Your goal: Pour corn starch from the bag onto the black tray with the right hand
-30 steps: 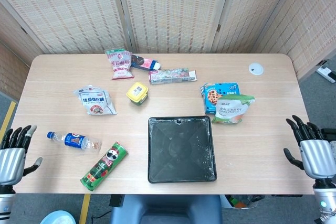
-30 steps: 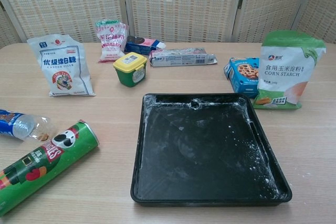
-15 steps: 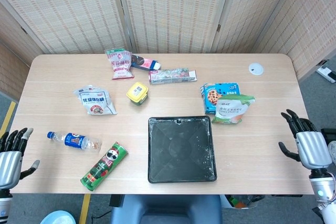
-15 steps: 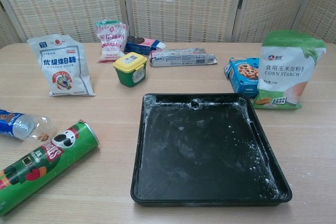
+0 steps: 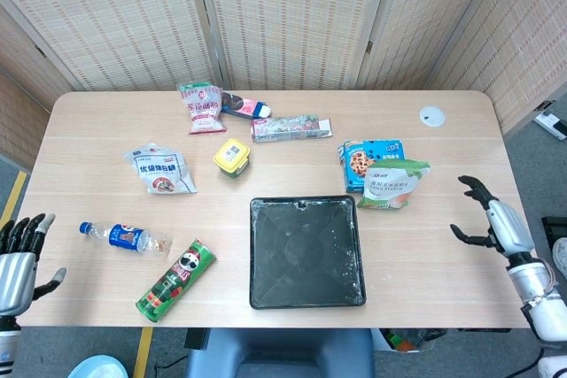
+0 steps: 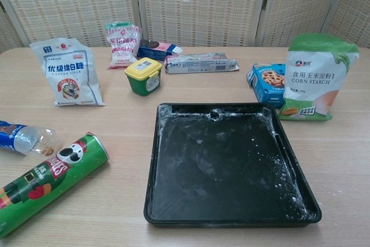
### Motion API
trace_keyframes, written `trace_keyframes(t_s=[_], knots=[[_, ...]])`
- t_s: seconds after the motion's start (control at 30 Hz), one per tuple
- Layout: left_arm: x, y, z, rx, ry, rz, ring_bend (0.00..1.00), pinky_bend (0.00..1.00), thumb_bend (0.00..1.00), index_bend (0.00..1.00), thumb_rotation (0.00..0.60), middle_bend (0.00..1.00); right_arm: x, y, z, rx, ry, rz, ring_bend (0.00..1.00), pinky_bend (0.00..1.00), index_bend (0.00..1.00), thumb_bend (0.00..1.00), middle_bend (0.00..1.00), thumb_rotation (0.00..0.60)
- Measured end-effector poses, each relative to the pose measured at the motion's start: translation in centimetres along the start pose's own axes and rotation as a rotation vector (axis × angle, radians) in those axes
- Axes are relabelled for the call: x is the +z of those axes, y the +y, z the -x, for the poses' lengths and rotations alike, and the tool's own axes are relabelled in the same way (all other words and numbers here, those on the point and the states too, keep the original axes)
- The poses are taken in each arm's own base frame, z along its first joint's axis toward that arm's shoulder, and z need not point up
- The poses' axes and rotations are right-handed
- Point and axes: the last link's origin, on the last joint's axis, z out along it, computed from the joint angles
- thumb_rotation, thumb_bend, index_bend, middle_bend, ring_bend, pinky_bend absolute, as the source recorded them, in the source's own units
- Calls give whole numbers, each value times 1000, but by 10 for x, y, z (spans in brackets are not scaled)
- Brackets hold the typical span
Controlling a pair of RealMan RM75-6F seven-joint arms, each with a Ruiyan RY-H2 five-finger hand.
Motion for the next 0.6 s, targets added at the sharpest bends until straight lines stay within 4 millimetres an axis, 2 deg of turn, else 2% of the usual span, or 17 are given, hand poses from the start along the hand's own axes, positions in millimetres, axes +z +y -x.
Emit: trace_keyframes(t_s=[0.2,0.4,0.6], knots=[[-2,-3,0,3,-2,-16,113,0,291,118,600,112,37,-1,8,35,-29,-5,205,199,86,345,110,600],[-2,-4,-3,7,8,-20,120,0,291,122,600,114,64,3,9,107,-42,22,219,198,86,344,120,600],[-2,-3,-3,6,7,-20,120,0,291,125,600,115,91,-11,16,195,-98,12,229,199,87,345,128,600]])
